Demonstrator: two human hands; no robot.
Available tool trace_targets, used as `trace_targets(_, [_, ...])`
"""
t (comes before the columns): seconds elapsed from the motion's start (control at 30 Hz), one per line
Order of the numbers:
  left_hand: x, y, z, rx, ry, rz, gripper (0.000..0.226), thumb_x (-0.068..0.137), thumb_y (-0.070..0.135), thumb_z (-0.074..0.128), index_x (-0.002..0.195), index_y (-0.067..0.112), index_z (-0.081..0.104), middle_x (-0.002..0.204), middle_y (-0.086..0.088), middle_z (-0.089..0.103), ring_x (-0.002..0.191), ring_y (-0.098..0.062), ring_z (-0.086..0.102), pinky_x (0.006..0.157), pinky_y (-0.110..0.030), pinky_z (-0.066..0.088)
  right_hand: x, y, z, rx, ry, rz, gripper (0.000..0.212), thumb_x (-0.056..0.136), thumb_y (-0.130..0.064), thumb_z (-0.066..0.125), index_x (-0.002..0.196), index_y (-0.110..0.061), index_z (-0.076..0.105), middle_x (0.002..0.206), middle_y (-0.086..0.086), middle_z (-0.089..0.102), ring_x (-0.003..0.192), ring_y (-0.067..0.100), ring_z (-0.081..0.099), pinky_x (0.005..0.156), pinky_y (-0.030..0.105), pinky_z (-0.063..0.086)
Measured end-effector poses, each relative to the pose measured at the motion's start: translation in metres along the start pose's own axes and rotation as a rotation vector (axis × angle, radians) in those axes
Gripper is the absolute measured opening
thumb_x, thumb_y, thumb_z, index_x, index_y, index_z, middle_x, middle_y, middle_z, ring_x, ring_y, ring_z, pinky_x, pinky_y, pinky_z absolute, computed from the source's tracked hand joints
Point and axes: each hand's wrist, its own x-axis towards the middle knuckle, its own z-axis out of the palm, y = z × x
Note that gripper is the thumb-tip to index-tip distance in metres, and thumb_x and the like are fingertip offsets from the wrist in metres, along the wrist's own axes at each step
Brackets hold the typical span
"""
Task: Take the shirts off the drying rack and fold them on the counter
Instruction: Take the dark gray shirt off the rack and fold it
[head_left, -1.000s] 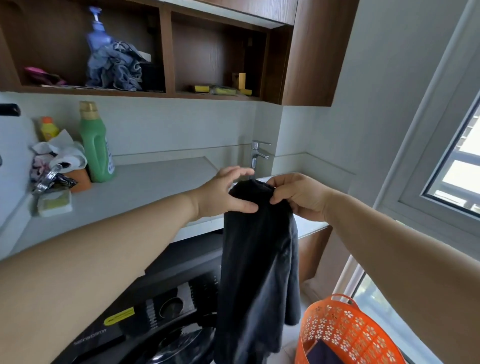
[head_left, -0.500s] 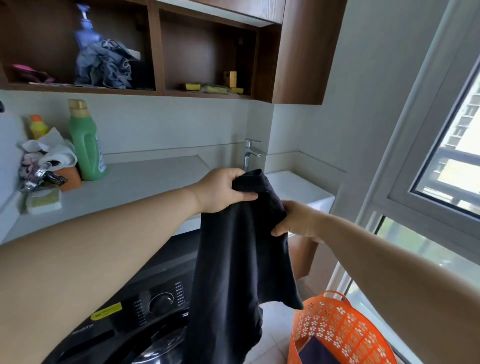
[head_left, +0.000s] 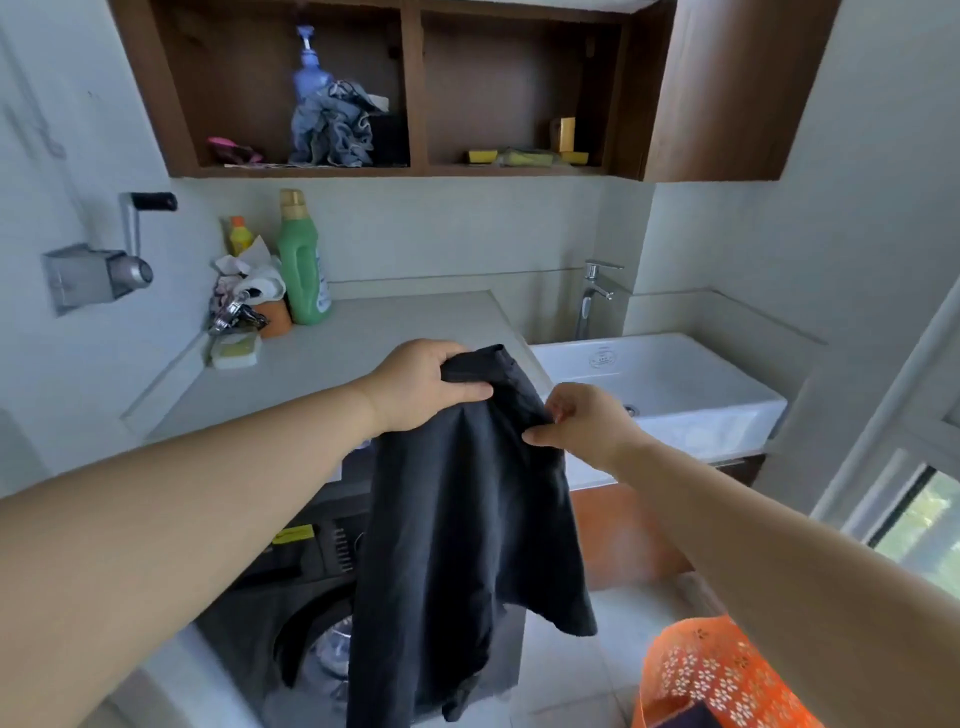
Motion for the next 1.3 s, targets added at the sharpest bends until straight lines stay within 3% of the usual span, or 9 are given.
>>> trace_targets(0.2, [-0.019,0.002,0.004,-0.008,0.041,-0.083,0.009,0.081,0.022,0.075,0.085,0.02,0.067,0.074,0.004,0.061,0.063,-0.004,0.05,0.061,-0.014,0.039,-0.005,-0.016,0.011,0.481,-0.199,-0.162,0.019,0.068,0.003,0.07,0.083,-0.008,0.063,0.084,0.0,0.064,0.081,0.015,0.06,0.081,0.029,0.048])
trace_targets(0.3, [-0.024,0.007,0.0,-0.026,0.086,-0.095,0.009,0.08,0.023,0.075,0.083,0.024,0.067,0.075,0.007,0.063,0.062,0.0,0.054,0.06,-0.01,0.041,-0.004,-0.016,0.011,0.441,-0.298,-0.113,0.038,0.058,-0.006,0.067,0.094,0.006,0.065,0.083,0.008,0.063,0.079,0.019,0.059,0.078,0.032,0.048])
trace_targets(0.5, [-0.032,0.023,-0.022,-0.091,0.228,-0.098,0.013,0.08,0.025,0.075,0.092,0.028,0.069,0.086,0.014,0.07,0.075,0.002,0.063,0.078,-0.014,0.05,-0.007,0.011,0.019,0.008,-0.439,0.016,0.038,0.076,-0.015,0.075,0.112,-0.009,0.066,0.106,0.004,0.068,0.098,0.02,0.063,0.084,0.025,0.045])
trace_targets(0.63, [-0.039,0.022,-0.046,-0.075,0.296,-0.147,0.021,0.078,0.031,0.076,0.098,0.025,0.07,0.097,0.005,0.073,0.094,-0.013,0.068,0.092,-0.029,0.052,-0.005,0.021,0.002,-0.23,-0.368,0.023,0.032,0.08,-0.022,0.074,0.107,-0.005,0.07,0.087,0.003,0.06,0.081,0.018,0.055,0.07,0.022,0.039])
trace_targets(0.73, [-0.047,0.015,-0.066,0.052,0.329,-0.227,0.026,0.08,0.036,0.074,0.101,0.023,0.067,0.089,0.01,0.069,0.082,-0.005,0.064,0.074,-0.014,0.051,0.009,0.022,-0.027,-0.068,-0.159,0.037,0.015,0.075,-0.017,0.08,0.08,-0.007,0.071,0.069,0.002,0.054,0.063,0.017,0.044,0.051,0.022,0.033])
trace_targets(0.87, [-0.05,0.0,-0.085,0.509,0.333,-0.281,0.04,0.082,0.049,0.065,0.097,0.012,0.064,0.089,-0.004,0.063,0.084,-0.019,0.057,0.076,-0.032,0.047,0.024,0.012,-0.051,-0.051,-0.097,-0.033,0.017,0.073,-0.015,0.082,0.078,-0.018,0.066,0.073,-0.004,0.059,0.07,0.015,0.053,0.063,0.024,0.04])
trace_targets(1.17, [-0.021,-0.029,-0.133,0.591,0.183,-0.409,0.026,0.095,0.028,0.053,0.108,0.007,0.059,0.103,-0.011,0.058,0.095,-0.025,0.052,0.074,-0.031,0.04,0.072,-0.006,-0.033,0.037,-0.018,-0.117,0.021,0.088,-0.015,0.066,0.104,-0.024,0.056,0.094,0.004,0.06,0.088,0.024,0.057,0.073,0.029,0.042])
trace_targets(1.23, [-0.006,-0.042,-0.142,0.669,0.212,-0.41,0.028,0.095,0.033,0.053,0.104,0.007,0.059,0.09,-0.006,0.057,0.091,-0.027,0.053,0.075,-0.032,0.042,0.09,-0.014,-0.028,-0.049,-0.005,-0.13,0.003,0.091,-0.015,0.061,0.09,-0.016,0.064,0.083,0.005,0.062,0.083,0.025,0.056,0.067,0.028,0.04])
trace_targets(1.3, [0.011,-0.059,-0.147,0.666,0.311,-0.383,0.026,0.094,0.038,0.053,0.097,0.013,0.058,0.082,-0.001,0.052,0.088,-0.027,0.053,0.074,-0.033,0.041,0.107,-0.021,-0.026,-0.088,0.02,-0.115,0.017,0.093,-0.016,0.059,0.077,-0.013,0.063,0.073,0.007,0.059,0.075,0.025,0.052,0.061,0.028,0.037])
